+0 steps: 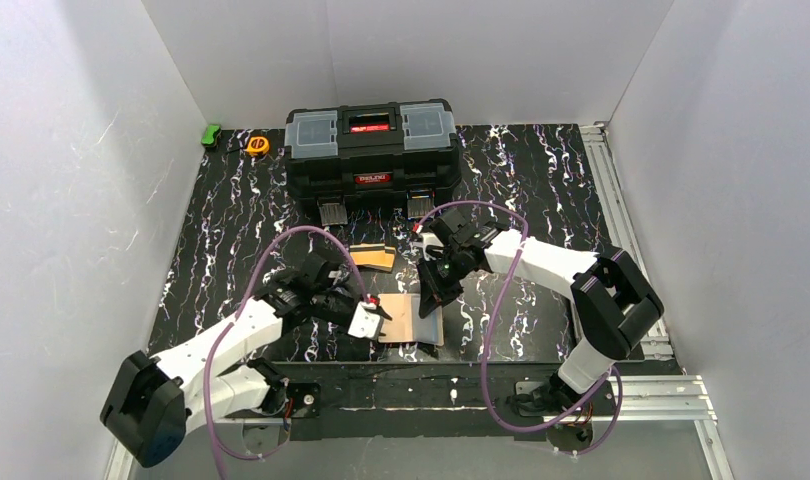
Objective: Put the credit cards into the card holder
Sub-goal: Open the card holder at the center of the board.
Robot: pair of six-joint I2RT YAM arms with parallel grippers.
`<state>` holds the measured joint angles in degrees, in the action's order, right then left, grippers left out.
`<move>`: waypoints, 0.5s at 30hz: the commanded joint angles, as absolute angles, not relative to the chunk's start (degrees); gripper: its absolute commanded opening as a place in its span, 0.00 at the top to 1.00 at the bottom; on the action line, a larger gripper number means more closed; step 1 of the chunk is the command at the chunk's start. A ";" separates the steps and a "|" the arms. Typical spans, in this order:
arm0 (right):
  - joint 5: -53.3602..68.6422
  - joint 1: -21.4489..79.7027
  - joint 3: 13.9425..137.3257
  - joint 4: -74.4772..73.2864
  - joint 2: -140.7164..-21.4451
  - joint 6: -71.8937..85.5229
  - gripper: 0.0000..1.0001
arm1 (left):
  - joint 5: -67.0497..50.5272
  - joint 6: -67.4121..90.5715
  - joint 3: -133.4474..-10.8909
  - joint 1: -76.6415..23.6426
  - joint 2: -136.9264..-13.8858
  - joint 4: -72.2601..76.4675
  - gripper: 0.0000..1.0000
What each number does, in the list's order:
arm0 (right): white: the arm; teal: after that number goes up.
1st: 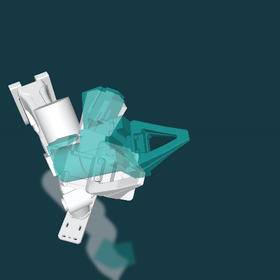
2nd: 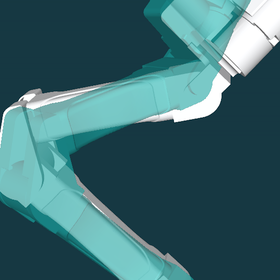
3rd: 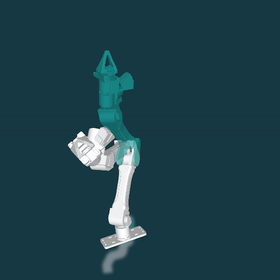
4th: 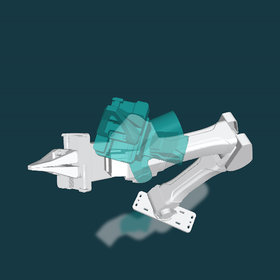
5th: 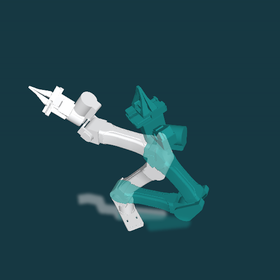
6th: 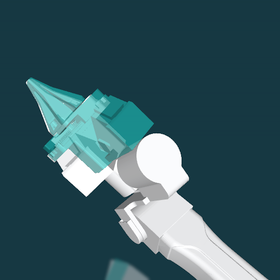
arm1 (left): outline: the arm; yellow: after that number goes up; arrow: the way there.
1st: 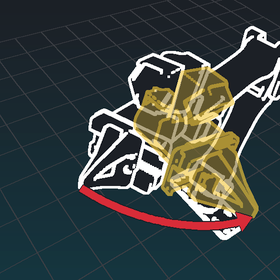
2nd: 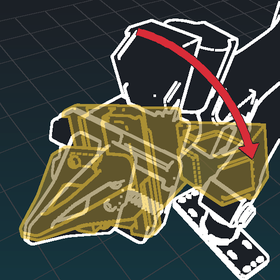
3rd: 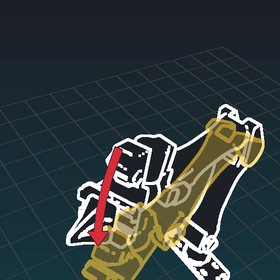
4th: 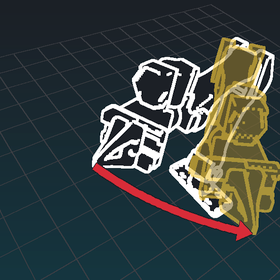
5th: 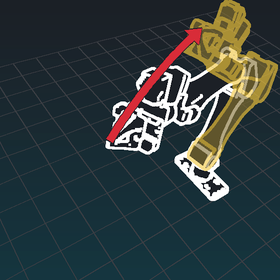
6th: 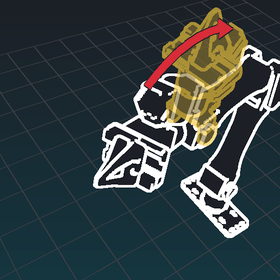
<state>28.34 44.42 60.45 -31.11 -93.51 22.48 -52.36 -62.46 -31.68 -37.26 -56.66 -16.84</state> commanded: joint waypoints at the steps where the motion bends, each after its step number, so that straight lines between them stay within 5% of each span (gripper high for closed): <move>1: 28.84 44.63 61.92 -29.71 -94.29 22.54 0.83 | -52.02 -67.57 -29.58 -38.35 -60.28 -10.81 0.66; 6: 29.92 44.64 61.64 -28.32 -95.04 22.61 0.70 | -48.04 -65.91 -27.49 -39.71 -65.54 -0.99 0.80; 15: 29.48 44.56 59.24 -26.30 -93.34 23.47 0.58 | -44.10 -66.94 -27.84 -41.78 -72.20 -0.35 0.87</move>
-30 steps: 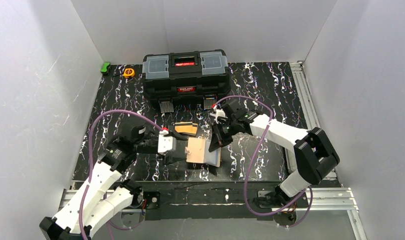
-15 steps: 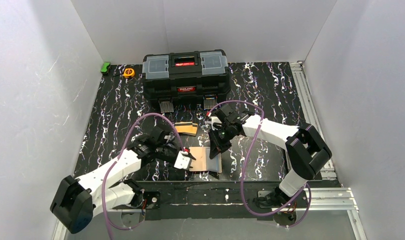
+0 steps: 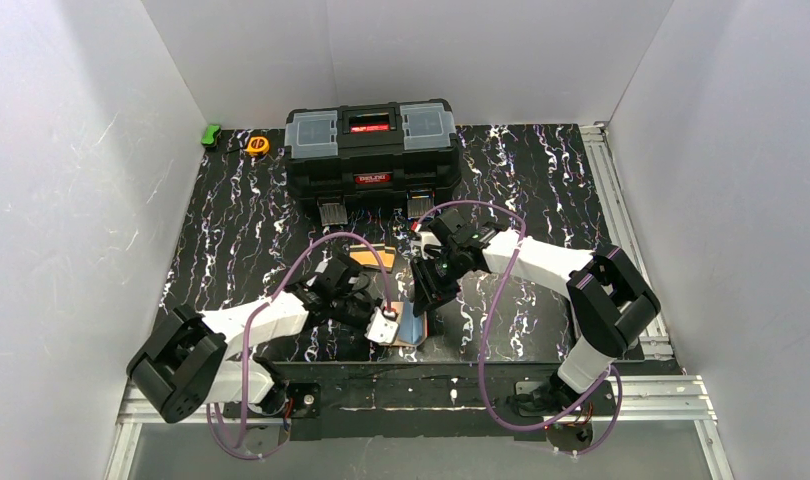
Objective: Put the credit cards into the card holder
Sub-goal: Open the card holder at the center of the board.
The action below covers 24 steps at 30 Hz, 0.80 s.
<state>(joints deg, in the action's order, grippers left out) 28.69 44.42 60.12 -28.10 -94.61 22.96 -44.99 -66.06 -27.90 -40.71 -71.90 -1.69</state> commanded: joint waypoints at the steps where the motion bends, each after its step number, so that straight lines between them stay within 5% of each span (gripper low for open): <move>1: 29.36 44.52 58.79 -26.20 -93.02 23.53 0.58 | -43.88 -66.94 -27.67 -41.91 -72.09 -0.35 0.88; 18: 29.00 43.58 53.69 -23.47 -87.79 24.60 0.67 | -32.73 -65.18 -29.21 -41.58 -59.96 -12.87 0.86; 24: 29.62 43.45 53.53 -22.24 -87.78 24.88 0.68 | -39.25 -62.62 -30.68 -39.08 -51.88 -16.89 0.85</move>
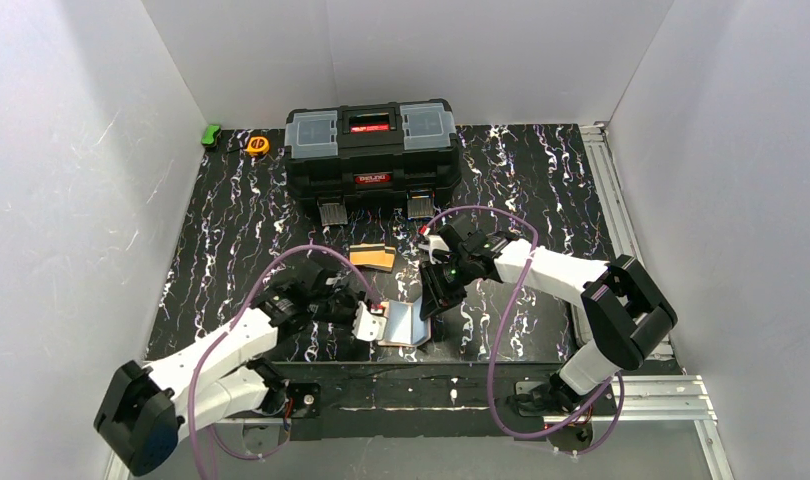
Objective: Put the credit cards into the card holder
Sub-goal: Open the card holder at the center of the board.
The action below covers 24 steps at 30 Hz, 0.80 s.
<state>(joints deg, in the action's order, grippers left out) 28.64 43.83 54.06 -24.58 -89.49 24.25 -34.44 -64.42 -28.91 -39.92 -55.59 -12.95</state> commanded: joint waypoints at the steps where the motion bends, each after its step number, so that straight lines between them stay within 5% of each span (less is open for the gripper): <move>1: 29.60 43.50 53.43 -22.00 -87.80 25.03 0.68 | -41.58 -62.44 -30.11 -39.05 -51.75 -15.57 0.85; 24: 29.26 43.07 52.12 -20.56 -87.45 26.10 0.73 | -51.18 -69.92 -26.12 -46.82 -73.43 18.04 0.88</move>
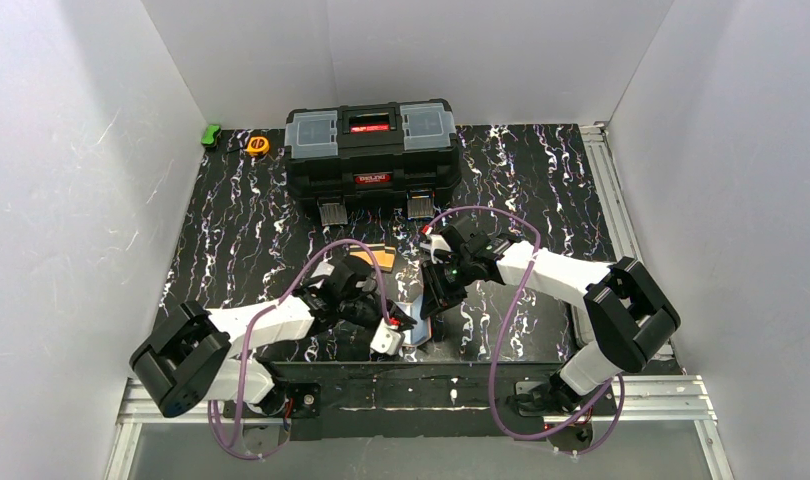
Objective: Put the credit cards into the card holder
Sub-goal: Open the card holder at the center of the board.
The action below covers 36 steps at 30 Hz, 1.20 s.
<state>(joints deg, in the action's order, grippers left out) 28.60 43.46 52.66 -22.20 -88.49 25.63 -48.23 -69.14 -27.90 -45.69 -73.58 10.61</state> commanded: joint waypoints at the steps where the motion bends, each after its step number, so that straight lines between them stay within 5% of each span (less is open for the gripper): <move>1: 29.34 43.07 52.12 -20.42 -87.45 26.17 0.73 | -51.16 -69.88 -25.89 -47.17 -73.46 18.65 0.88; 19: 30.81 42.98 51.04 -18.98 -87.37 27.16 0.82 | -45.15 -71.80 -27.24 -50.01 -79.05 15.08 0.86; 24: 31.20 42.98 50.24 -18.54 -86.83 27.17 0.90 | -39.64 -63.77 -18.00 -50.01 -71.54 36.39 0.90; 36: 31.50 42.98 50.32 -19.09 -84.79 27.30 0.99 | -37.27 -62.25 -19.19 -50.06 -75.58 41.69 0.90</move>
